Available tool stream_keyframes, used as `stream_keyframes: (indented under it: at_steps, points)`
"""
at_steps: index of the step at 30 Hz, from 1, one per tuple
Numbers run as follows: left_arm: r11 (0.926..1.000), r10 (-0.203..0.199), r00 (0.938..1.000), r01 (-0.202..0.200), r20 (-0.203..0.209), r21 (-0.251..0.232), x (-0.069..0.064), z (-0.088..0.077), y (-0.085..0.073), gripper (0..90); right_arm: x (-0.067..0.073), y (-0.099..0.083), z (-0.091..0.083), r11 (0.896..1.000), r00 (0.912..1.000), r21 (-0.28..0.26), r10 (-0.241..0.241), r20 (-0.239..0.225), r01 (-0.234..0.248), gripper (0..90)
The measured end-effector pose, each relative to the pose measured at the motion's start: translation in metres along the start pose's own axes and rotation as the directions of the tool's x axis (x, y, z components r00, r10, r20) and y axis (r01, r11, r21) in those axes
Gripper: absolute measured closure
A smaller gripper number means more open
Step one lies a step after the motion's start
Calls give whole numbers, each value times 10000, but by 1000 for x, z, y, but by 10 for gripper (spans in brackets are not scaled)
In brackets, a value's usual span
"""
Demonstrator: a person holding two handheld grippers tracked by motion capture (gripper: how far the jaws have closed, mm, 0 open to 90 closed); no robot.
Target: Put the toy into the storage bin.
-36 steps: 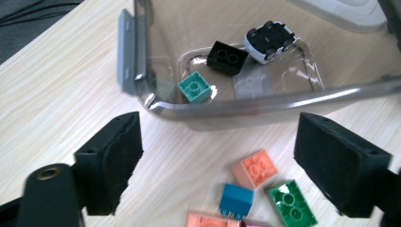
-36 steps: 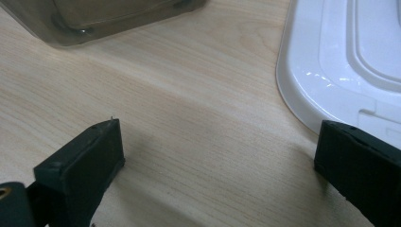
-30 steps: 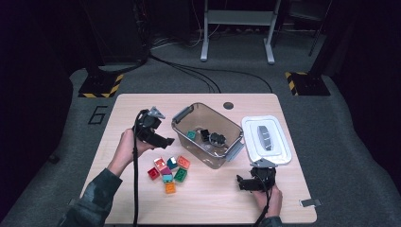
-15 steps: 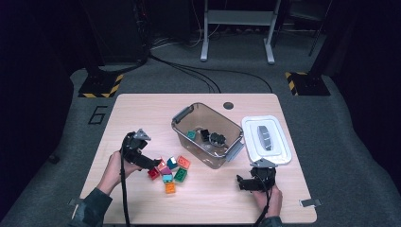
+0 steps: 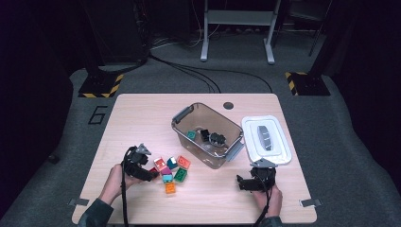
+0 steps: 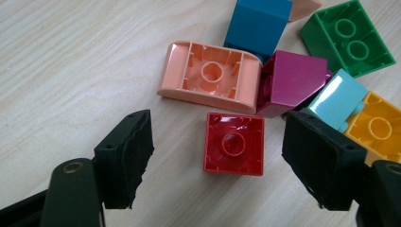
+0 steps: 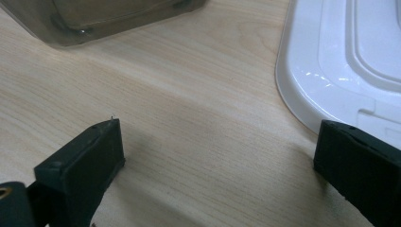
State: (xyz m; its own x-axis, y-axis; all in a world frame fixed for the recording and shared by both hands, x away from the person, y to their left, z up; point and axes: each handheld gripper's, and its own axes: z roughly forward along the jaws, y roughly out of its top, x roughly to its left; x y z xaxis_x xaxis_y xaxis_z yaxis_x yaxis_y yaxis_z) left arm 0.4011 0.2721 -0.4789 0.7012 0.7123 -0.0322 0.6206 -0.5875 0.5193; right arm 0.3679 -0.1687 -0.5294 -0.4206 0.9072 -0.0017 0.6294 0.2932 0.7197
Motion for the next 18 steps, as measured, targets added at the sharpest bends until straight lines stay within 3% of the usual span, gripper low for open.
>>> stream_keyframes:
  at_steps: [12,18]
  points:
    - [9986,383,9992,-387,125,347,-5,13,-3,460,0,0,0,10000,10000,-4,2,25,-2,17]
    - [9990,384,9992,-386,72,239,-5,14,-5,581,0,0,0,10000,10000,3,39,34,-39,17]
